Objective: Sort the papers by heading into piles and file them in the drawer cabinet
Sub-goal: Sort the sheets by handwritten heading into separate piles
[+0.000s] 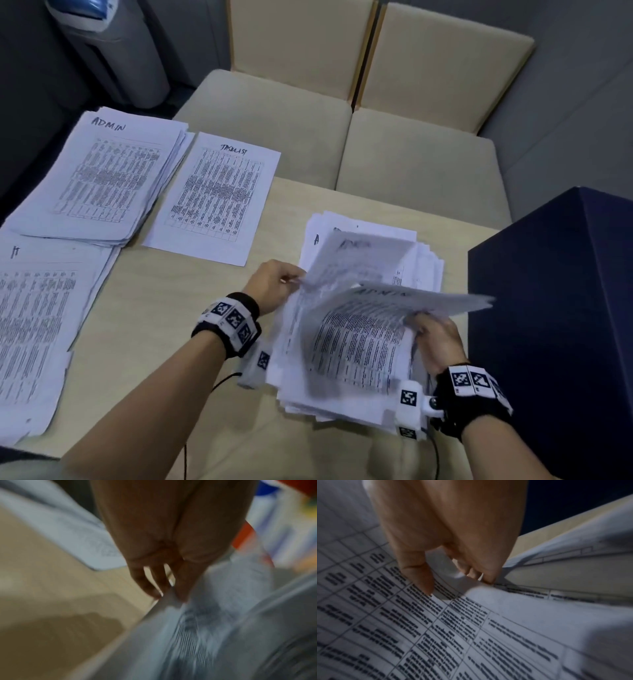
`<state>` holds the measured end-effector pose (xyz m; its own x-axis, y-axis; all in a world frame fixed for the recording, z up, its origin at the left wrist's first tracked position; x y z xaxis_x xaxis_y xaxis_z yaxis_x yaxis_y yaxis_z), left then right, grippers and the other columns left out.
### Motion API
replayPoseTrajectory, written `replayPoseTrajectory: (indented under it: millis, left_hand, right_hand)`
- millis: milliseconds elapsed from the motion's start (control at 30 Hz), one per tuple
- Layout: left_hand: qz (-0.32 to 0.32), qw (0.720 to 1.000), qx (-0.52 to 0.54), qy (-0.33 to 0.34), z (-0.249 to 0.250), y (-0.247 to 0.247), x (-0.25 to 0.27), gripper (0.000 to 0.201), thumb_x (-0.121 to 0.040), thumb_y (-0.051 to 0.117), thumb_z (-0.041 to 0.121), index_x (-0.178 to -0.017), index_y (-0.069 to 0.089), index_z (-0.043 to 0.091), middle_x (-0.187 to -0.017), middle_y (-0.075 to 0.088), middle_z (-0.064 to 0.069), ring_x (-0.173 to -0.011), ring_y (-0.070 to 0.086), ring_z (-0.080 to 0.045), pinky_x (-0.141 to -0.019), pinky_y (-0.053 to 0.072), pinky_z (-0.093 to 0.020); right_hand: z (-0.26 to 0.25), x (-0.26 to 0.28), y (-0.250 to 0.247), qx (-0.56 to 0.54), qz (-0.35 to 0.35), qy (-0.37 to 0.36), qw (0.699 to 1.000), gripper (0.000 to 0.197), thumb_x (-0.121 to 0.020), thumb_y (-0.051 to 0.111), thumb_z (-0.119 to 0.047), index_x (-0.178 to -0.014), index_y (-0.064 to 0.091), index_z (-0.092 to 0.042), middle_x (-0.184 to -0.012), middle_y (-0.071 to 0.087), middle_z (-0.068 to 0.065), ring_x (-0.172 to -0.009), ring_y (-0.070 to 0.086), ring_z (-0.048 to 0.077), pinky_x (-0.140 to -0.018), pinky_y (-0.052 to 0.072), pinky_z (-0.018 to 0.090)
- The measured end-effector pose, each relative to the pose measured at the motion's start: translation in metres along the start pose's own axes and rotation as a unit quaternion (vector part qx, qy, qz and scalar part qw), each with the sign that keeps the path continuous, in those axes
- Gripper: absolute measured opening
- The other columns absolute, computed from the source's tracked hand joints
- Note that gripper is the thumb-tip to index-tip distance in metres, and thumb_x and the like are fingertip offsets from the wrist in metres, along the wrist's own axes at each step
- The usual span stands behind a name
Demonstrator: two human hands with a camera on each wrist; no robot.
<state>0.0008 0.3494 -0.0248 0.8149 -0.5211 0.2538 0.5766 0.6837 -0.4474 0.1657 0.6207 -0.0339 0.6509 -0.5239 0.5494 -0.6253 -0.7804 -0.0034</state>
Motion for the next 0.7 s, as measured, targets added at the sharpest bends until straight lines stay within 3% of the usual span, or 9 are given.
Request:
replayPoseTrajectory:
  millis: [67,133,200,267,333,433,500,600,700]
  left_hand:
    - [-0.067,0.985,0.161,-0.018,0.013,0.012,0.005,0.03,-0.084,0.056,-0.018,-0.07,0.072,0.003,-0.058,0.06,0.007,-0.056,0.049,-0.005,-0.059,0.039,-0.021]
    - [-0.104,0.969,0.22,-0.042,0.026,0.024,0.008,0.045,-0.077,0.05,-0.027,-0.071,0.074,0.011,-0.064,0.067,0.006,-0.059,0.055,-0.007,-0.057,0.041,-0.02]
    - [-0.091,0.967,0.225,-0.076,0.027,0.034,0.007,0.05,-0.074,0.045,-0.028,-0.079,0.074,0.013,-0.079,0.072,0.007,-0.077,0.066,-0.007,-0.06,0.048,-0.018]
    - [0.018,0.982,0.142,-0.12,0.014,0.033,-0.001,0.043,-0.077,0.043,-0.02,-0.087,0.067,0.014,-0.091,0.068,0.004,-0.094,0.064,-0.016,-0.066,0.046,-0.017]
    - [0.12,0.979,0.015,-0.166,-0.002,0.031,-0.005,0.021,-0.084,0.054,-0.002,-0.098,0.062,0.012,-0.1,0.063,-0.003,-0.1,0.062,-0.025,-0.076,0.044,-0.022]
    - [0.06,0.971,-0.117,-0.199,-0.013,0.051,-0.011,0.045,-0.084,0.071,0.03,-0.117,0.053,0.005,-0.115,0.055,-0.01,-0.107,0.057,-0.029,-0.088,0.047,-0.034]
    - [0.024,0.963,-0.172,-0.205,-0.009,0.06,-0.011,0.042,-0.085,0.07,0.032,-0.114,0.051,0.007,-0.11,0.056,-0.01,-0.101,0.057,-0.03,-0.081,0.047,-0.034]
    - [0.032,0.973,-0.188,-0.132,0.006,0.062,-0.01,0.019,-0.087,0.063,0.019,-0.079,0.046,0.015,-0.078,0.054,-0.005,-0.072,0.049,-0.025,-0.061,0.038,-0.028]
    - [0.047,0.997,-0.008,-0.055,0.015,0.058,-0.006,0.034,-0.08,0.056,-0.006,-0.062,0.046,0.021,-0.057,0.05,0.007,-0.053,0.044,-0.011,-0.053,0.032,-0.024]
  right_hand:
    - [0.001,-0.003,0.005,0.006,-0.01,-0.012,1.0,0.025,-0.088,0.059,0.001,-0.083,0.075,-0.017,-0.093,0.072,0.0,-0.095,0.064,0.024,-0.086,0.047,0.033]
    - [0.002,-0.003,0.007,0.005,-0.008,-0.026,1.0,0.016,-0.085,0.068,-0.011,-0.098,0.077,-0.014,-0.114,0.072,0.002,-0.111,0.064,0.021,-0.098,0.045,0.037]
    - [0.001,0.002,-0.001,0.005,0.044,-0.024,0.999,0.023,-0.077,0.071,-0.004,-0.099,0.076,-0.008,-0.102,0.075,0.005,-0.098,0.066,0.021,-0.09,0.048,0.035]
    - [0.001,0.004,-0.014,-0.001,0.104,-0.013,0.995,0.021,-0.073,0.066,0.006,-0.09,0.072,-0.003,-0.081,0.072,0.008,-0.083,0.065,0.027,-0.077,0.05,0.034]
    - [0.004,0.004,-0.022,-0.029,0.117,-0.017,0.993,0.021,-0.071,0.065,0.006,-0.087,0.068,-0.007,-0.083,0.07,0.011,-0.085,0.066,0.032,-0.076,0.052,0.036]
    - [0.008,0.002,-0.034,-0.06,0.153,-0.021,0.986,0.023,-0.061,0.068,-0.004,-0.075,0.063,-0.022,-0.093,0.069,0.013,-0.091,0.066,0.03,-0.079,0.052,0.039]
    - [0.009,0.002,-0.038,-0.063,0.148,-0.02,0.987,0.027,-0.056,0.067,-0.009,-0.078,0.059,-0.023,-0.095,0.067,0.011,-0.092,0.064,0.029,-0.076,0.05,0.038]
    - [0.009,0.0,-0.039,-0.04,0.116,-0.017,0.992,0.03,-0.06,0.067,-0.008,-0.087,0.06,-0.02,-0.101,0.066,0.008,-0.097,0.062,0.028,-0.087,0.051,0.042]
    - [0.014,-0.005,-0.042,-0.045,0.131,0.009,0.99,0.023,-0.072,0.06,0.006,-0.068,0.064,-0.017,-0.081,0.069,0.007,-0.085,0.064,0.029,-0.079,0.051,0.039]
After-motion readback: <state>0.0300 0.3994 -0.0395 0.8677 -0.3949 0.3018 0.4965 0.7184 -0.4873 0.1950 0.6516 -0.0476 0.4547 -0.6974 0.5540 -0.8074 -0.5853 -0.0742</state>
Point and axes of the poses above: each hand's wrist, its own x-axis away from the middle knuckle, its own y-axis out of the palm, z = x × y, the point moved 6 cm from there along -x, towards the middle knuckle
